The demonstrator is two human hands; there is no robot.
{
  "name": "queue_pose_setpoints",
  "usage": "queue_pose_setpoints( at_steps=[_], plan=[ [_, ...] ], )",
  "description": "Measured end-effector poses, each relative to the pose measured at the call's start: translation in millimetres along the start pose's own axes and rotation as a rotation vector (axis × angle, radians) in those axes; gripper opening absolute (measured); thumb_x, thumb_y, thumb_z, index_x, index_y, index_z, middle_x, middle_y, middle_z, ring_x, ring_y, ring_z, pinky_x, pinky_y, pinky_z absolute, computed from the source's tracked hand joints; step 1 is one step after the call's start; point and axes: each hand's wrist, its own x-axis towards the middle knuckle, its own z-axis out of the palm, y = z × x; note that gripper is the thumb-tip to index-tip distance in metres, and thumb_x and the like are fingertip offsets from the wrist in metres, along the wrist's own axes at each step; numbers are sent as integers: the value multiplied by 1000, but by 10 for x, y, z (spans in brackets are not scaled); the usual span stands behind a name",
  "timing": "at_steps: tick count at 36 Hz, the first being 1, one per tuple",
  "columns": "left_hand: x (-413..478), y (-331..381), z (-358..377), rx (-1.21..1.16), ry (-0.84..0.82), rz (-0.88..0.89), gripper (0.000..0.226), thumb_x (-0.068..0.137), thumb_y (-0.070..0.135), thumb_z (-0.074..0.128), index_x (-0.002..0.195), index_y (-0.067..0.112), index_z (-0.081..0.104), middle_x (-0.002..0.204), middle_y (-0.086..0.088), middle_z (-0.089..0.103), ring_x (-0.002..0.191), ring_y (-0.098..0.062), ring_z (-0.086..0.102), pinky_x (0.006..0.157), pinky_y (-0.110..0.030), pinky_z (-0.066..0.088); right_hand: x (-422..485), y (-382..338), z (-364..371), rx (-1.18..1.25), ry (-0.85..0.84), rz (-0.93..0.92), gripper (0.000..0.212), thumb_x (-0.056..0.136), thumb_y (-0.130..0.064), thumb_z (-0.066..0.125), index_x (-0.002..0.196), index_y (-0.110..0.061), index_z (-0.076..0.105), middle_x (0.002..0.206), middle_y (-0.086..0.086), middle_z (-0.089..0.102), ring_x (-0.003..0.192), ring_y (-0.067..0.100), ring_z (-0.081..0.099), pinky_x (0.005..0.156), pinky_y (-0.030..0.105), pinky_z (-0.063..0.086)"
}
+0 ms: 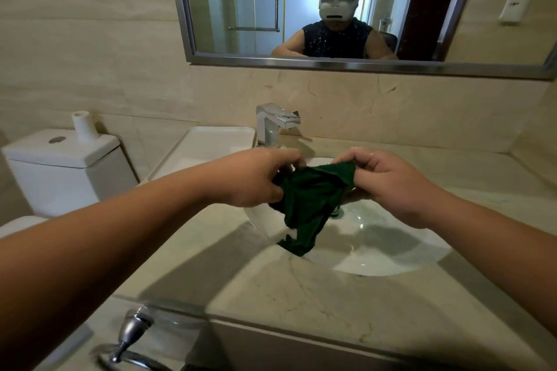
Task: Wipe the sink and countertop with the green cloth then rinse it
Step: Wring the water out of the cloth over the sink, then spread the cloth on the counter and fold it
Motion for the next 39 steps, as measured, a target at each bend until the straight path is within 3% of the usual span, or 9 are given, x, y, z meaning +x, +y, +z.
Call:
queue_pose_setpoints(
  at_steps=[4, 10, 15, 17, 20, 24, 29, 36, 39],
  plan=[
    [-29, -100, -25, -163, 110, -93, 48, 100, 2, 52, 103, 46, 72, 99, 19, 71, 90, -1, 66, 73, -13, 48, 53, -72, 76, 155, 60, 39, 26, 104, -2, 47, 90, -12, 67, 82, 10, 72, 81, 27, 69, 73, 36, 61],
    [-157, -372, -45, -714, 153, -155, 53, 109, -4, 41, 125, 31, 78, 116, -4, 80, 107, -33, 76, 95, -52, 62, 156, -124, 82, 211, 185, 50, 21, 106, -27, 53, 92, -16, 64, 70, -3, 69, 67, 12, 69, 65, 32, 59],
    [-272, -482, -106, -978, 112, -92, 57, 101, -18, 34, 109, 11, 83, 121, -13, 76, 110, -30, 73, 84, -33, 62, 246, -115, 85, 187, 205, 50, 22, 108, -23, 49, 99, -14, 67, 81, 0, 76, 77, 14, 75, 66, 32, 64],
    [-323, -571, -140, -999, 70, -83, 43, 100, -7, 38, 100, 6, 79, 113, -20, 73, 100, -34, 70, 74, -31, 58, 281, -109, 74, 191, 204, 50, 22, 109, -20, 49, 101, -14, 69, 85, 3, 77, 81, 18, 75, 73, 38, 65],
    [-392, -658, -202, -1069, -2, -104, 24, 89, 19, 49, 98, 9, 69, 104, -17, 68, 97, -33, 67, 81, -39, 57, 330, -107, 43, 203, 198, 42, 22, 108, -14, 49, 107, -10, 70, 94, 13, 75, 89, 28, 72, 81, 48, 65],
    [-426, -652, -273, -906, 96, -207, 18, 97, 16, 73, 105, 15, 56, 113, -10, 66, 103, -30, 72, 72, -37, 63, 404, -119, 60, 238, 188, 38, 22, 107, -10, 48, 117, -2, 66, 101, 20, 73, 90, 31, 71, 79, 50, 65],
    [-491, -726, -347, -484, 217, -415, 50, 96, -3, 65, 129, 34, 54, 121, -7, 65, 105, -32, 71, 82, -42, 66, 523, -179, 73, 187, 256, 19, 23, 109, -12, 45, 106, -10, 68, 98, 15, 72, 89, 26, 73, 68, 36, 63],
    [-643, -829, -476, -65, 358, -496, 22, 96, 6, 59, 99, 20, 75, 96, -5, 74, 91, -24, 69, 71, -32, 54, 646, -250, 242, 72, 151, -9, 16, 107, -10, 49, 100, -9, 64, 87, 10, 68, 75, 17, 71, 64, 32, 61],
    [-713, -1000, -540, -179, 349, -542, 19, 97, 1, 59, 96, 14, 73, 98, -12, 74, 92, -29, 73, 75, -35, 64, 724, -238, 278, 68, 132, 3, 18, 107, -12, 49, 99, -11, 66, 85, 8, 66, 73, 16, 65, 65, 33, 55]
  ],
)
